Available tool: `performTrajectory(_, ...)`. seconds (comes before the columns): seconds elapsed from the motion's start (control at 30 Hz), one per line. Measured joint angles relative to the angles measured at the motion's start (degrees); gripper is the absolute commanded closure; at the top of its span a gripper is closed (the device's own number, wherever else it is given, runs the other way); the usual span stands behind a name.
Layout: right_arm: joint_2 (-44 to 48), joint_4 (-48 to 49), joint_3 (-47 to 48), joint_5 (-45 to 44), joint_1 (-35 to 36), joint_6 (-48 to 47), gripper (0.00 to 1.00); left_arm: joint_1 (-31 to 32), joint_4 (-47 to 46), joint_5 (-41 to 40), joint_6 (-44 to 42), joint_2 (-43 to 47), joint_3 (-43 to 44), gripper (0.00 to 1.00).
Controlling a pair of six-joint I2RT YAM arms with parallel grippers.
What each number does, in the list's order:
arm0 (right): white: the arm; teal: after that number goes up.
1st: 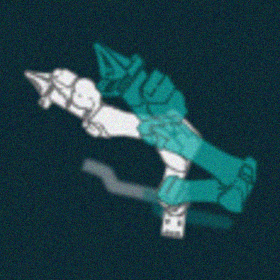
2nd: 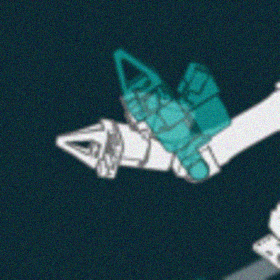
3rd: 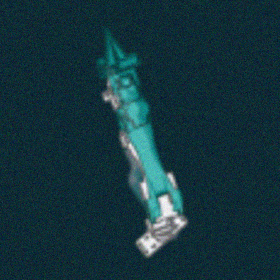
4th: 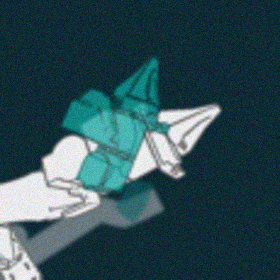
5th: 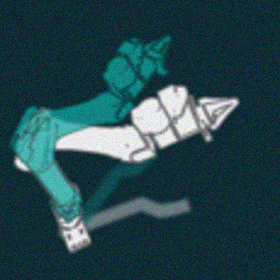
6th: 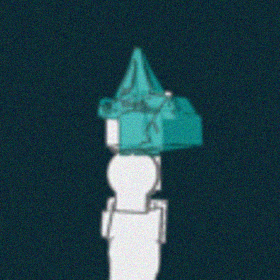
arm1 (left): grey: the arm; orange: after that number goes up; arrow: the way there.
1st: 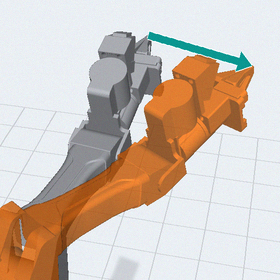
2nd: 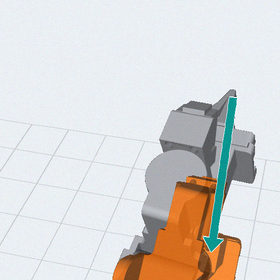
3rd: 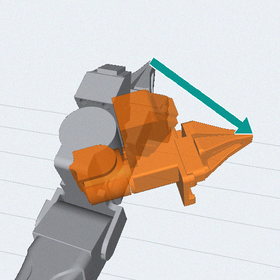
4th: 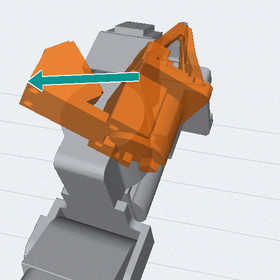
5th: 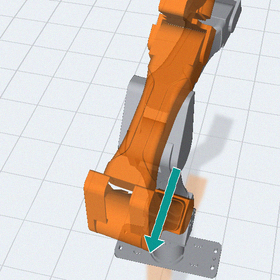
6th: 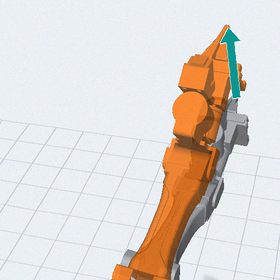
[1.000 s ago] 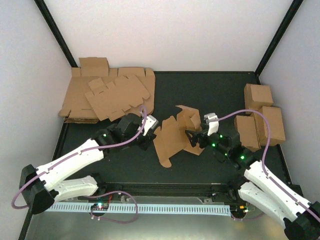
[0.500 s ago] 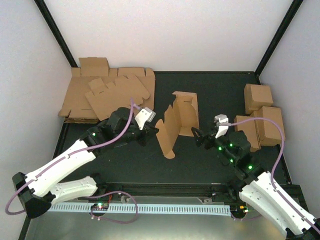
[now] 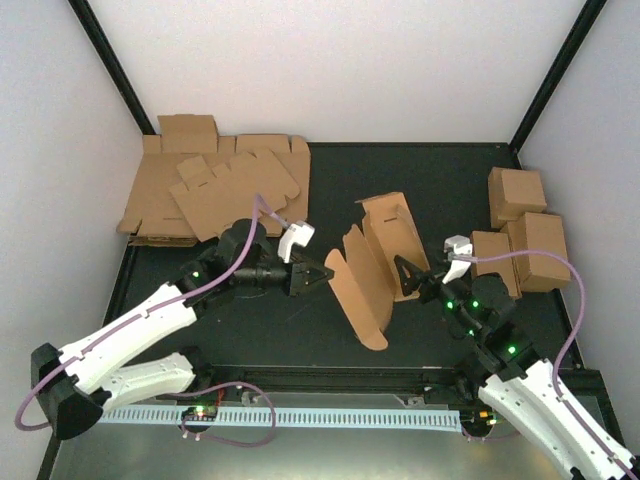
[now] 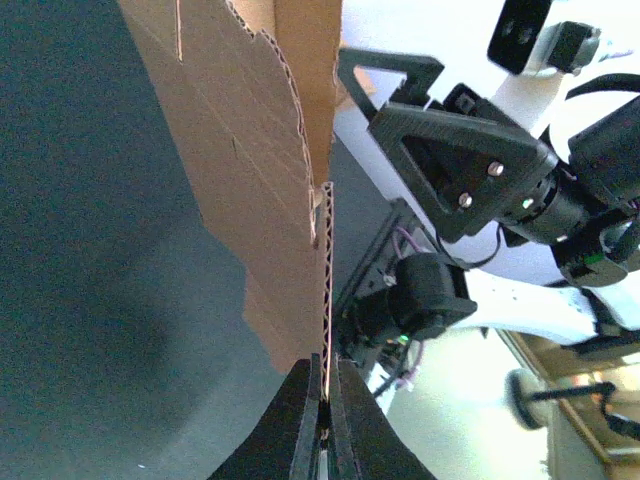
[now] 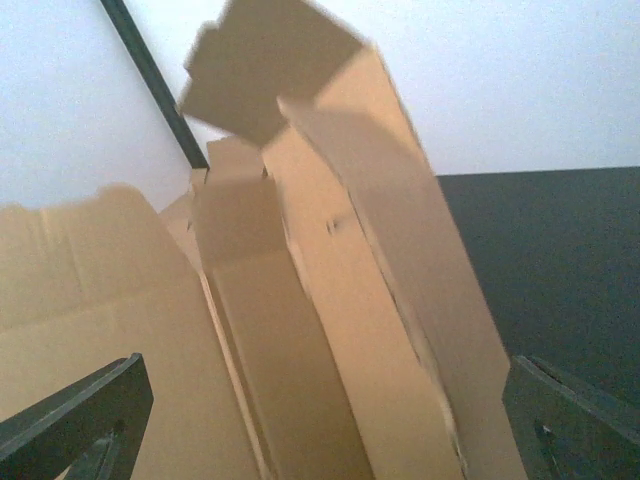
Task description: Fold the paper box
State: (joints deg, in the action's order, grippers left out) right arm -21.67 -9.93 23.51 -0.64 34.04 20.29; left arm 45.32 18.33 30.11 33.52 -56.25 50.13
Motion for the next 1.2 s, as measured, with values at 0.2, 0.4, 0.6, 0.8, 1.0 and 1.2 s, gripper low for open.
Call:
performTrajectory(0.2, 2.51, -0.24, -0.2, -1.46, 0.0, 0.0, 0.01, 0.0, -4.85, 4.28, 4.2, -3.91, -2.78, 0.99)
performTrajectory(0.4, 2.49, -0.5, -0.2, -1.95, 0.0, 0.0, 0.01, -0.15, -6.56, 4.92, 4.55, -5.73, -6.03, 0.98)
performTrajectory(0.6, 1.33, -0.48, -0.2, -1.92, 0.0, -0.02, 0.01, -0.26, 0.26, -0.22, -4.44, -6.27, -4.26, 0.97)
performTrajectory(0.8, -1.05, -0.39, -0.2, -1.9, 0.0, -0.02, 0.01, 0.48, 5.88, -7.28, -12.55, -6.75, -3.1, 0.98)
performTrajectory(1.0, -2.82, -0.35, -0.2, -1.84, 0.0, -0.02, 0.01, 3.56, 9.07, -16.35, -17.11, -8.15, -2.29, 0.98)
performTrajectory(1.2, -3.78, -0.24, -0.2, -1.49, 0.0, -0.02, 0.01, 6.93, 10.99, -24.74, -18.82, -9.44, -0.72, 0.98)
